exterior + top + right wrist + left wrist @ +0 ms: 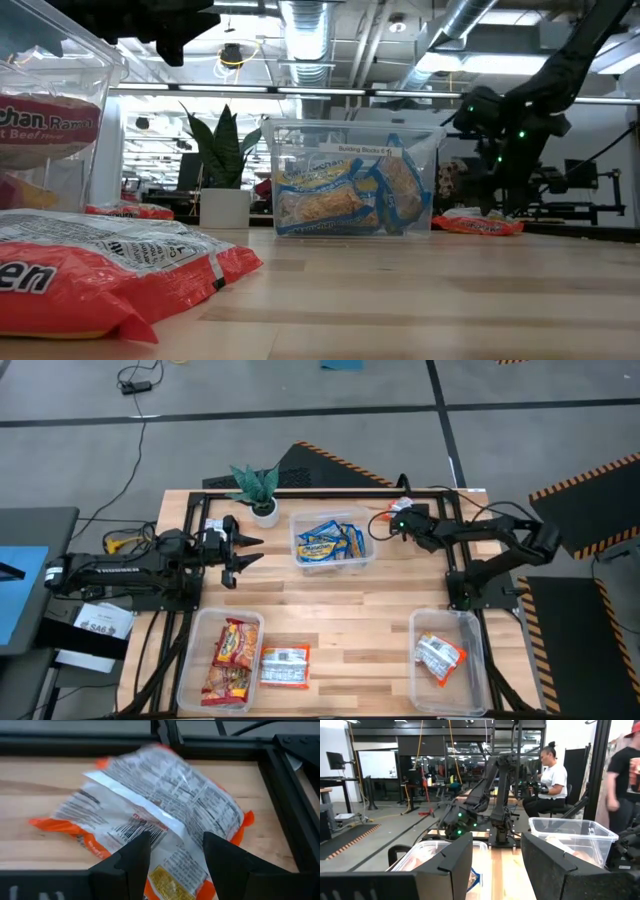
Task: Sort Maruchan noodles
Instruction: Put the top right orange noodle packet into the bottom right transparent bin
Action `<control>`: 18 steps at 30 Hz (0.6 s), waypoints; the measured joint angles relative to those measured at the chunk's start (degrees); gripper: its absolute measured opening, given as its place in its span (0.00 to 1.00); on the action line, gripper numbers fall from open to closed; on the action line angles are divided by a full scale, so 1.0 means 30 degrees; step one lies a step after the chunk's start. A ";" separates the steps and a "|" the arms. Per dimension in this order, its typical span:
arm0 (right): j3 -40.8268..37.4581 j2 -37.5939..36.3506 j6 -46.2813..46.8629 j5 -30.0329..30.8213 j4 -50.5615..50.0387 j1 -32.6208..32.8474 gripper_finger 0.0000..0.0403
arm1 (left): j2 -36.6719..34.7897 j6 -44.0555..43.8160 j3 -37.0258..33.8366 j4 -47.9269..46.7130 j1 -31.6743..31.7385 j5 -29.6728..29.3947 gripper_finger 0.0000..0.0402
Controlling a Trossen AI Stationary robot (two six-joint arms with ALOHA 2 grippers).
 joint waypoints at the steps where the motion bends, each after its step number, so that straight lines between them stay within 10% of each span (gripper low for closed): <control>1: 0.0007 0.0323 0.0000 0.0006 0.0048 -0.0061 0.51 | 0.0000 0.0056 0.0000 -0.0014 0.0000 0.0001 0.39; 6: 0.0084 0.1492 -0.0018 0.0024 0.0214 -0.0241 0.41 | 0.0000 0.0110 0.0000 -0.0019 0.0000 0.0006 0.39; 12: 0.0076 0.1623 -0.1699 0.0022 -0.0348 0.0417 0.05 | 0.0000 0.0110 0.0007 -0.0026 0.0000 0.0006 0.39; 18: -0.0051 -0.0749 -0.1865 -0.0490 -0.3004 0.1634 0.02 | 0.0000 0.0111 0.0007 -0.0074 0.0000 0.0006 0.39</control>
